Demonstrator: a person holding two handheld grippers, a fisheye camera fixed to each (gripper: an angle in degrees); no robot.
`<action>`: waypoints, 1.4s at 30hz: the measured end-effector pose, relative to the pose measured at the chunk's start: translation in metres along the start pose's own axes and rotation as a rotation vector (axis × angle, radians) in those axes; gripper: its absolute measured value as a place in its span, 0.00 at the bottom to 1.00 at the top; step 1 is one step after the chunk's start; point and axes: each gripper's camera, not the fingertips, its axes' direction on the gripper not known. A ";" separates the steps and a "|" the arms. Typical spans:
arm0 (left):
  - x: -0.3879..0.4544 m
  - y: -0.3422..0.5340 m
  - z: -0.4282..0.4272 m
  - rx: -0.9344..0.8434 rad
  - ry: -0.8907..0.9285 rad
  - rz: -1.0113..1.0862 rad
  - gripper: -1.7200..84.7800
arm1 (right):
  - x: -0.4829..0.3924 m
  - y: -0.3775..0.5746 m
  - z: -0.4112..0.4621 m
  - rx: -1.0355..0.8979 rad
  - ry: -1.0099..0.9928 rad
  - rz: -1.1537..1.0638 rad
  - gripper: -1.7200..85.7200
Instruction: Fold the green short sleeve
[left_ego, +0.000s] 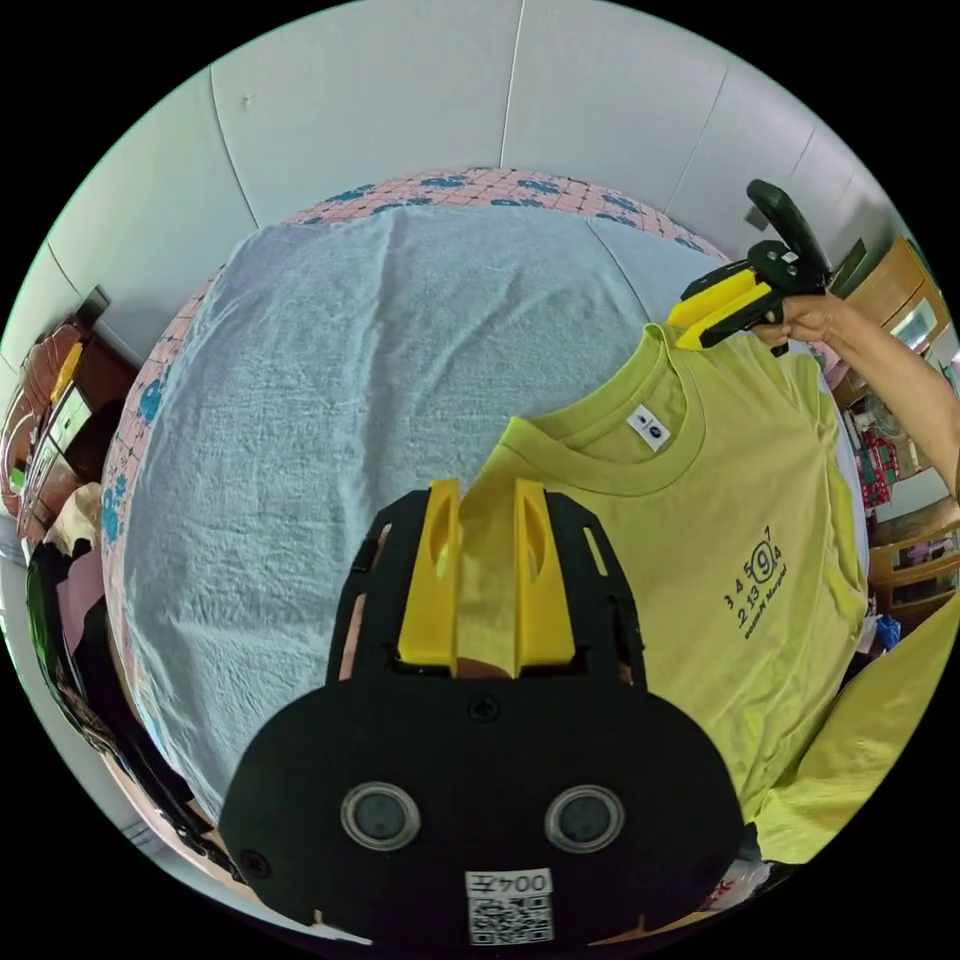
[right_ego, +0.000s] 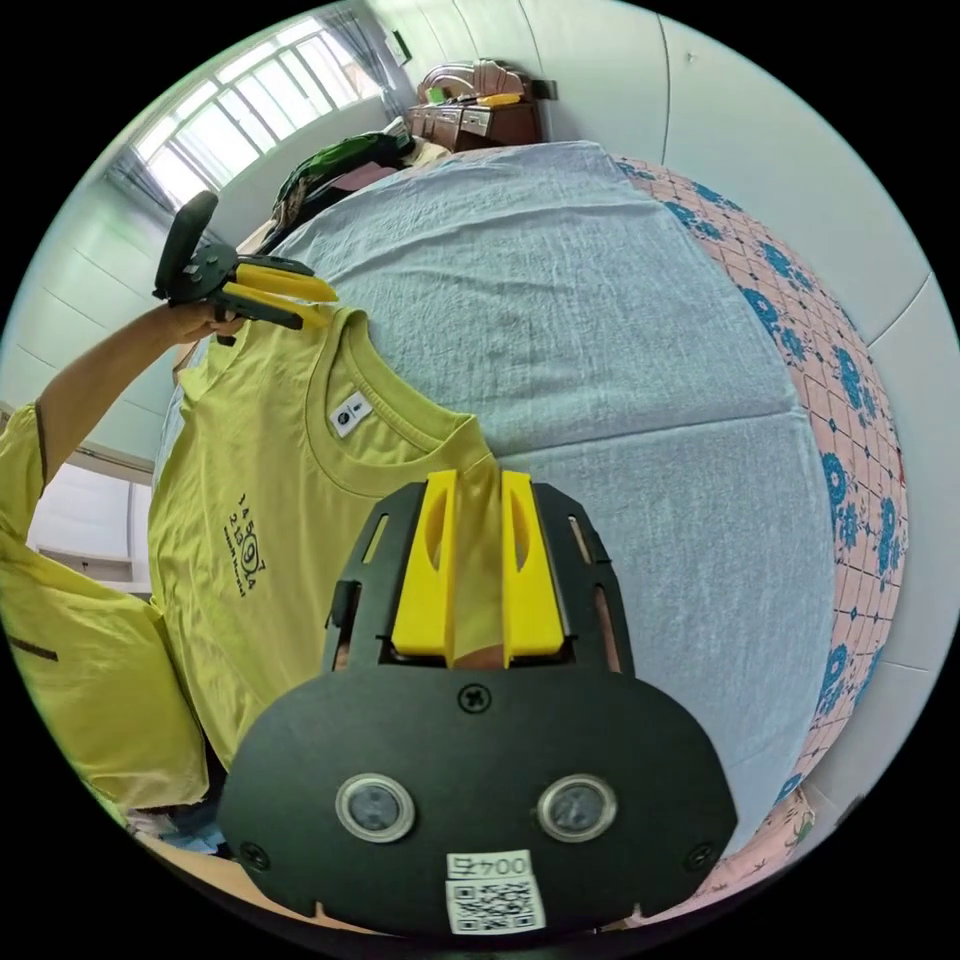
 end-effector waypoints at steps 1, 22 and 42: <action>0.009 0.000 0.002 -0.017 -0.002 0.022 0.07 | 0.000 0.002 -0.001 -0.007 -0.019 -0.011 0.06; 0.109 0.086 -0.121 0.230 -0.275 -0.273 0.05 | -0.009 0.204 -0.186 0.467 0.154 0.383 0.10; 0.394 0.366 -0.224 0.195 0.052 -0.591 0.02 | 0.043 0.540 -0.212 0.612 -0.400 1.193 0.11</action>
